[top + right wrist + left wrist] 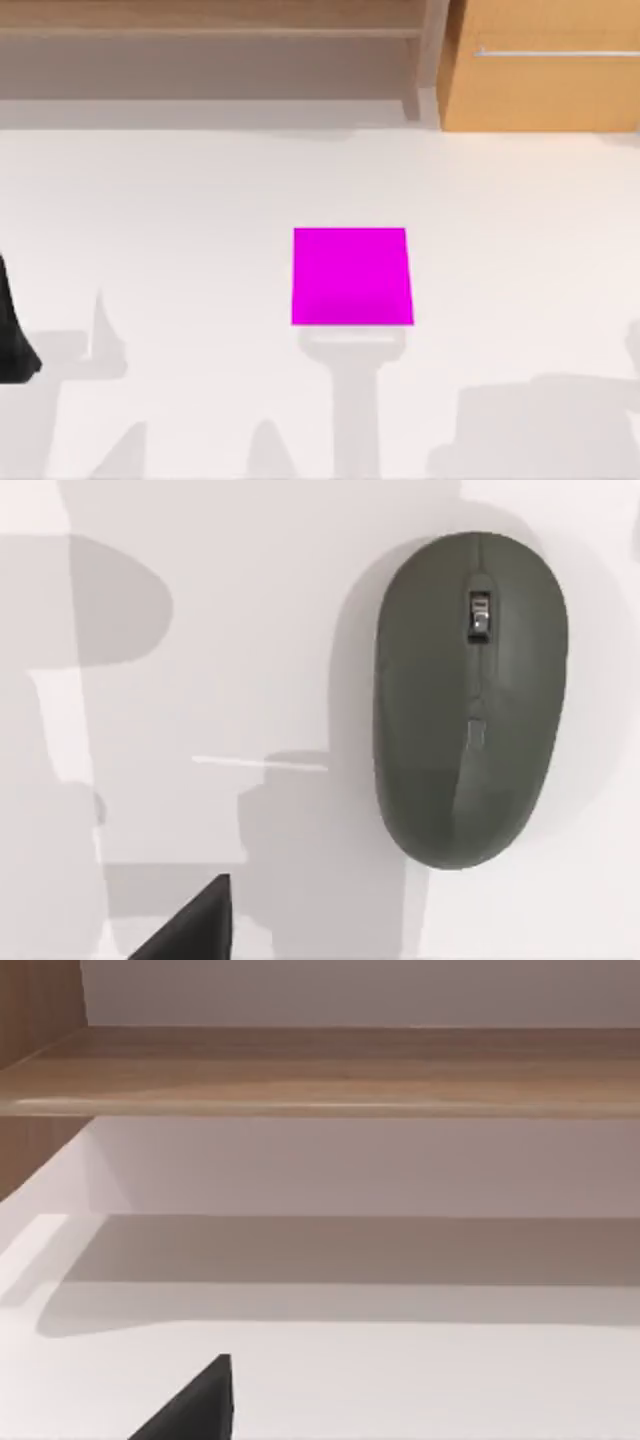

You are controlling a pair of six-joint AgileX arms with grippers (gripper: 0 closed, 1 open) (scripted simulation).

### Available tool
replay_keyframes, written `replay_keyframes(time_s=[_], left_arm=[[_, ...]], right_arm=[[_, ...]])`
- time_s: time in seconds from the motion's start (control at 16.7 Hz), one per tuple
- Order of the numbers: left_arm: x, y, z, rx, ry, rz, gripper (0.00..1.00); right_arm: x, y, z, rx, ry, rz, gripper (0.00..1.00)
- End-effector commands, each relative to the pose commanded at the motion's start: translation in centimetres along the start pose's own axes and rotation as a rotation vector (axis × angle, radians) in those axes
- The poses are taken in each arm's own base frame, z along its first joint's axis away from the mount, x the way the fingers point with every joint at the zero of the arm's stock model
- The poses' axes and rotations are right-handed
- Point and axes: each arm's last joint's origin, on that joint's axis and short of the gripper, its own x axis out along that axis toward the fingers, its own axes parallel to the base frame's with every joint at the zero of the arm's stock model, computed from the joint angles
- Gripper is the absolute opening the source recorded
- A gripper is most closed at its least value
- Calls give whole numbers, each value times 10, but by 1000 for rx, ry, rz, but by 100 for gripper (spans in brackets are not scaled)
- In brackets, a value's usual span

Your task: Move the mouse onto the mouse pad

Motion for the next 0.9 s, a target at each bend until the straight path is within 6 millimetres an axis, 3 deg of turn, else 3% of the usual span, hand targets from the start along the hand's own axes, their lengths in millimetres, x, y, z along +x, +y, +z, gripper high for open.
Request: replay_keyframes(time_s=[0.48, 0.66, 0.9], left_arm=[[0, 0, 0, 0, 0, 0, 100], [0, 0, 0, 0, 0, 0, 100], [0, 0, 0, 0, 0, 0, 100]], right_arm=[[3, 0, 2, 0, 13, 1, 100], [25, -1, 5, 2, 15, 1, 100], [69, -1, 6, 2, 8, 1, 100]])
